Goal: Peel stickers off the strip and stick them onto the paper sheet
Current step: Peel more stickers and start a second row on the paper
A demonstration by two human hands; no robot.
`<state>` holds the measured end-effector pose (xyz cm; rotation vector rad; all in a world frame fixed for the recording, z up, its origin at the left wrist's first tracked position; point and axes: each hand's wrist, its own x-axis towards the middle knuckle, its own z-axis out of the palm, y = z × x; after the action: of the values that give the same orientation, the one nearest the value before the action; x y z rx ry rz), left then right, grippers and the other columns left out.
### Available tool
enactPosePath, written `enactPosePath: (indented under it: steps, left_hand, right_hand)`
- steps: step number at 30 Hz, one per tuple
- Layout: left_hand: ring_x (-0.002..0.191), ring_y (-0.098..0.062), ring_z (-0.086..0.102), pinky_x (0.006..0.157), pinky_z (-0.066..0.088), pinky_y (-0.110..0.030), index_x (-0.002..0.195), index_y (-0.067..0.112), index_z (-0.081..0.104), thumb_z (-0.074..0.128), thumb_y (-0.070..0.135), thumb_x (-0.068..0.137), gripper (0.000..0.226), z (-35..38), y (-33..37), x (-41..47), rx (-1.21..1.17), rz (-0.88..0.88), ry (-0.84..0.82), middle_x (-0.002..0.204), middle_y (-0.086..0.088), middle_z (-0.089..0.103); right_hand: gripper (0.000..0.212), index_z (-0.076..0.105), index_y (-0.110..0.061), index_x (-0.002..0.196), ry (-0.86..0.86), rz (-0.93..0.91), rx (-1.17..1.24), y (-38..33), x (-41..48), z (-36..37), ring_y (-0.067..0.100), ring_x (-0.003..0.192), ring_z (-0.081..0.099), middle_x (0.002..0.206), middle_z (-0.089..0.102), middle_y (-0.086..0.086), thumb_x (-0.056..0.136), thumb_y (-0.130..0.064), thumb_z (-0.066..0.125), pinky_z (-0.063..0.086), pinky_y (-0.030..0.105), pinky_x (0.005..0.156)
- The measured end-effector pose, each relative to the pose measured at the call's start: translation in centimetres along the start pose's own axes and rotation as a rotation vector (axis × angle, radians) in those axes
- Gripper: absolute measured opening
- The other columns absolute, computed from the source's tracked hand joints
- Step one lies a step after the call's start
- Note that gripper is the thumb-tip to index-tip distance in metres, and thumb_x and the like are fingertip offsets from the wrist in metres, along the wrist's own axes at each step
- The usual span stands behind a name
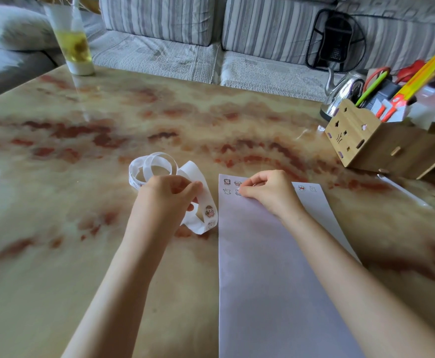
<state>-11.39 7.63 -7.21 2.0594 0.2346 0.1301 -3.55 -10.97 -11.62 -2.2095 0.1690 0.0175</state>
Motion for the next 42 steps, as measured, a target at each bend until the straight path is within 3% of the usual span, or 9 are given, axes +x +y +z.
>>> enactPosePath:
  steps: [3,7,11,17,21,24,28,31,42]
  left_hand:
    - [0.046,0.012,0.051,0.039,0.036,-0.006,0.074,0.013,0.069,0.058,0.022,0.089,0.021,0.0,0.0,0.0,-0.002,-0.004,0.004,0.06,0.013,0.061]
    - [0.045,0.012,0.051,0.039,0.035,-0.006,0.073,0.014,0.068,0.058,0.022,0.09,0.021,0.0,0.1,-0.1,0.004,0.0,-0.001,0.06,0.013,0.061]
    - [0.046,0.011,0.052,0.039,0.035,-0.005,0.073,0.012,0.069,0.058,0.021,0.089,0.021,0.1,0.1,-0.1,-0.006,0.001,0.0,0.063,0.01,0.062]
    - [0.048,0.011,0.054,0.041,0.037,-0.005,0.077,0.012,0.071,0.059,0.022,0.089,0.02,0.1,0.0,0.0,-0.042,0.006,-0.016,0.063,0.01,0.064]
    - [0.053,0.007,0.058,0.049,0.043,-0.013,0.075,0.016,0.07,0.059,0.024,0.089,0.02,0.2,0.0,0.2,-0.108,0.006,-0.029,0.065,0.009,0.066]
    - [0.058,0.002,0.06,0.06,0.046,-0.024,0.075,0.016,0.071,0.059,0.026,0.089,0.021,0.2,0.0,0.4,-0.158,0.007,-0.027,0.065,0.005,0.068]
    - [0.053,0.005,0.059,0.053,0.045,-0.014,0.075,0.014,0.07,0.058,0.023,0.09,0.021,0.3,-0.1,0.6,-0.2,0.03,0.009,0.062,0.006,0.066]
    - [0.05,0.006,0.059,0.047,0.043,-0.008,0.075,0.014,0.069,0.057,0.021,0.091,0.021,0.3,-0.3,0.7,-0.214,0.062,0.022,0.058,0.009,0.064]
    - [0.055,0.004,0.061,0.048,0.044,-0.01,0.074,0.019,0.069,0.055,0.035,0.092,0.028,0.2,0.1,0.5,-0.317,-0.022,-0.105,0.059,0.015,0.068]
  right_hand:
    - [0.011,0.07,-0.018,0.076,-0.007,-0.019,0.012,0.2,0.1,-0.1,0.014,0.059,0.051,0.056,0.052,-0.011,0.07,-0.019,0.078,0.04,0.032,0.068]
    - [0.029,0.056,-0.023,0.09,0.011,-0.006,0.02,0.6,0.5,-0.3,0.018,0.075,0.06,0.073,0.058,-0.006,0.072,-0.025,0.079,0.046,0.034,0.075]
    - [0.033,0.057,-0.021,0.091,0.032,-0.011,-0.011,0.7,0.4,-0.2,0.015,0.075,0.058,0.074,0.056,-0.009,0.072,-0.037,0.08,0.044,0.032,0.073]
    - [0.013,0.057,-0.026,0.087,0.044,-0.024,-0.125,0.6,0.2,-0.1,0.013,0.071,0.056,0.072,0.056,-0.011,0.082,-0.031,0.068,0.036,0.027,0.063]
    - [0.011,0.057,-0.025,0.079,0.055,-0.116,0.076,-0.2,-0.8,-0.6,0.002,0.063,0.055,0.069,0.06,-0.01,0.089,-0.023,0.06,0.04,0.028,0.066]
    - [0.013,0.062,-0.018,0.084,-0.068,-0.273,0.175,-2.3,-3.4,-1.2,0.001,0.058,0.053,0.07,0.068,-0.003,0.093,-0.026,0.058,0.041,0.02,0.064]
    - [0.005,0.066,-0.019,0.089,-0.31,-0.39,0.267,-4.0,-6.4,-1.3,0.009,0.072,0.062,0.078,0.07,-0.002,0.085,-0.019,0.07,0.045,0.022,0.071]
    - [0.01,0.068,-0.018,0.086,-0.277,-0.417,0.276,-4.2,-6.9,-1.2,0.007,0.073,0.062,0.076,0.069,-0.006,0.081,-0.014,0.074,0.045,0.027,0.07]
    - [0.016,0.071,-0.027,0.08,-0.14,-0.429,0.317,-4.2,-6.9,-0.6,0.002,0.058,0.051,0.07,0.068,-0.017,0.082,-0.012,0.072,0.041,0.016,0.057]
